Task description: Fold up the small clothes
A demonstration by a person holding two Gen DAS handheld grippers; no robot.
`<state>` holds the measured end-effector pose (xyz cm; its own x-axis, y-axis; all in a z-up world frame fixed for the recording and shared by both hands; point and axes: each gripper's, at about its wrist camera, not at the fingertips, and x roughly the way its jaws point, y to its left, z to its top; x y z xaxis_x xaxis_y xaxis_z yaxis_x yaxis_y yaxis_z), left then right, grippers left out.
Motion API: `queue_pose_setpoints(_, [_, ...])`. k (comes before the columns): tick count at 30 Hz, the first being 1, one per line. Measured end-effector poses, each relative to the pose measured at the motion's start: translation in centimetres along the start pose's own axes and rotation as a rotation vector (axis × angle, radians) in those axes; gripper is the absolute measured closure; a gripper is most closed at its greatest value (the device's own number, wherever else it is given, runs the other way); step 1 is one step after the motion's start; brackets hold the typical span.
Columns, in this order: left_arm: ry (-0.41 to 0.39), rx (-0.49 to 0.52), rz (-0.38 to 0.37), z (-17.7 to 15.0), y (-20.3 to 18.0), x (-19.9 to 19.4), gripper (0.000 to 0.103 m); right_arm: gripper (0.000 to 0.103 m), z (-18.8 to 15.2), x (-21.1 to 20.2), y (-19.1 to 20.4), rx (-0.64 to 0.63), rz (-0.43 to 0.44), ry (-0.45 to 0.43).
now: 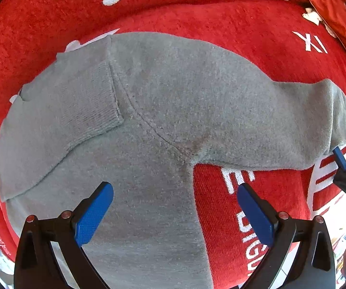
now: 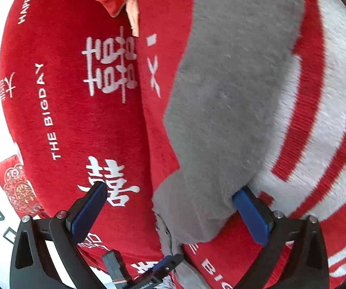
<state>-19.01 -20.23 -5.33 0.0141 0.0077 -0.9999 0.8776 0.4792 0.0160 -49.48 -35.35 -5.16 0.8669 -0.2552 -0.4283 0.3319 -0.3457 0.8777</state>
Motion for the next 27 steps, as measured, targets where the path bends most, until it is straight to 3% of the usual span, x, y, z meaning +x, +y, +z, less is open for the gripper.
queue_pose_setpoints(6, [-0.013,-0.031,-0.008,-0.5,1.6,-0.6,0.000,0.002,0.3,0.0,-0.3,0.046,0.006,-0.013])
queue_pose_setpoints(7, [-0.017,-0.034,-0.018,-0.5,1.9,-0.8,0.000,0.010,0.4,0.0,-0.4,0.060,-0.005,-0.016])
queue_pose_setpoints(9, [-0.025,-0.035,-0.001,-0.7,2.6,-1.0,0.000,0.047,0.5,0.1,-1.0,0.079,-0.038,-0.013])
queue_pose_setpoints(10, [-0.026,-0.034,0.006,-1.0,3.5,-0.9,0.000,0.078,0.7,0.2,-1.5,0.097,-0.072,-0.006])
queue_pose_setpoints(11, [-0.024,-0.040,0.014,-1.2,4.0,-0.9,0.000,0.092,0.8,0.2,-2.4,0.133,-0.070,-0.004])
queue_pose_setpoints(13, [-0.015,-0.055,0.000,-1.5,5.3,-0.8,0.000,0.093,1.0,0.0,-2.9,0.148,-0.048,-0.011])
queue_pose_setpoints(18, [-0.067,-0.108,-0.038,-2.6,9.6,-1.6,0.000,0.094,0.5,0.1,0.7,0.014,0.008,-0.011])
queue_pose_setpoints(22, [-0.144,-0.156,-0.025,-3.2,14.4,-3.3,0.000,0.094,-0.9,2.0,6.8,-0.172,0.018,0.040])
queue_pose_setpoints(27, [-0.194,-0.231,-0.002,-4.3,21.3,-4.6,0.000,0.094,-6.0,7.3,14.8,-0.408,0.034,0.153])
